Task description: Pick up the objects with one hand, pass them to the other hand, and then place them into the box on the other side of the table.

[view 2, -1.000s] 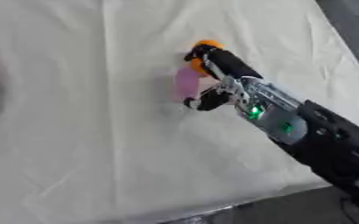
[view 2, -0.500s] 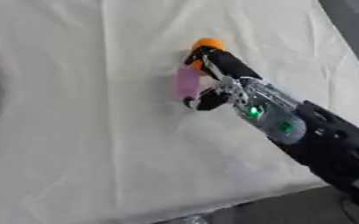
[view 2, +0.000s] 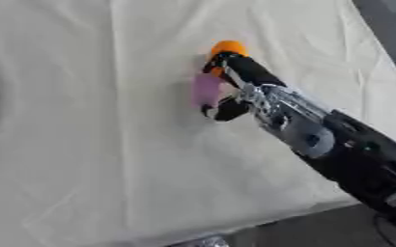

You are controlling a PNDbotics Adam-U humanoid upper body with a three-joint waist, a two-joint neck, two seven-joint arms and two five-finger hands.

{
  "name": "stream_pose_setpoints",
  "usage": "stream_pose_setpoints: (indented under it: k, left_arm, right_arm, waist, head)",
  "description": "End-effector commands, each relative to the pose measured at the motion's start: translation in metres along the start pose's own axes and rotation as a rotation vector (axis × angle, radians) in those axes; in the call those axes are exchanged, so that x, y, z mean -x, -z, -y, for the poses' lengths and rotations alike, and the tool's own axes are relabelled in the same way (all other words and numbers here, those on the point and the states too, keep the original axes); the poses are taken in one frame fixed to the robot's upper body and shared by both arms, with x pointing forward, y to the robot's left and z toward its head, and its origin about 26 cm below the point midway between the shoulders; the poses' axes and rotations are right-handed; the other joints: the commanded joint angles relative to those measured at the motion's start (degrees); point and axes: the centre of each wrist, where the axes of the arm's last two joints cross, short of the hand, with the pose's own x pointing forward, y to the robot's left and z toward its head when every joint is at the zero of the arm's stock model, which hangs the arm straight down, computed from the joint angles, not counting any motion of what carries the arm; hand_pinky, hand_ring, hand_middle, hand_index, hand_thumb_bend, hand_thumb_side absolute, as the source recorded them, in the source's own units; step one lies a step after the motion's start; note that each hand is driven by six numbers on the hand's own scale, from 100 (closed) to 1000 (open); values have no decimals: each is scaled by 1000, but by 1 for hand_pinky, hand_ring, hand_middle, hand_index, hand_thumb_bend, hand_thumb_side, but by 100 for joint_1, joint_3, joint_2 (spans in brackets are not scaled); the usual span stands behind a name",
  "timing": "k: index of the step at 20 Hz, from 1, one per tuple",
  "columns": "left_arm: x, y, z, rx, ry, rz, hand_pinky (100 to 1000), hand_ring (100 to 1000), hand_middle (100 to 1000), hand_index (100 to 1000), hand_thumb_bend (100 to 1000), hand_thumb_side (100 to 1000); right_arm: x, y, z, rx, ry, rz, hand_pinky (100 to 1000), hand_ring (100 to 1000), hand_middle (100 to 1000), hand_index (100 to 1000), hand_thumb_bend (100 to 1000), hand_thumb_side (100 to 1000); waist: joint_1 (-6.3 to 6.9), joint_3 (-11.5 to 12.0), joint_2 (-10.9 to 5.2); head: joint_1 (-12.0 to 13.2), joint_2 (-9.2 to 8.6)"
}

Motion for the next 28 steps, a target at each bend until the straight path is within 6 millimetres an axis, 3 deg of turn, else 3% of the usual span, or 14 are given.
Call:
stream_pose_setpoints:
  k: [1, 11, 18, 28]
  left_arm:
    - [-6, 4, 0, 10, 9, 29, 934, 674, 727, 714, 128, 848]
    - [-6, 4, 0, 12, 10, 32, 936, 675, 727, 714, 127, 848]
    - [-6, 4, 0, 13, 9, 33, 937, 675, 727, 715, 128, 848]
    - [-6, 4, 1, 15, 6, 31, 939, 675, 727, 715, 128, 848]
  right_arm:
    - [0, 0, 9, 24, -10, -5, 662, 753, 880, 794, 458, 115]
    - [0, 0, 7, 15, -17, -21, 660, 750, 871, 791, 468, 120]
    - [0, -1, 5, 3, -26, -35, 654, 744, 743, 777, 459, 111]
    - [0, 0, 6, 18, -3, -41, 629, 721, 657, 725, 317, 100]
  waist:
    - [9, 16, 8]
    - [14, 19, 35]
    - [16, 9, 38]
    - [24, 11, 41]
  head:
    - [-34, -10]
    - [-59, -10]
    - [-60, -10]
    - [-97, -10]
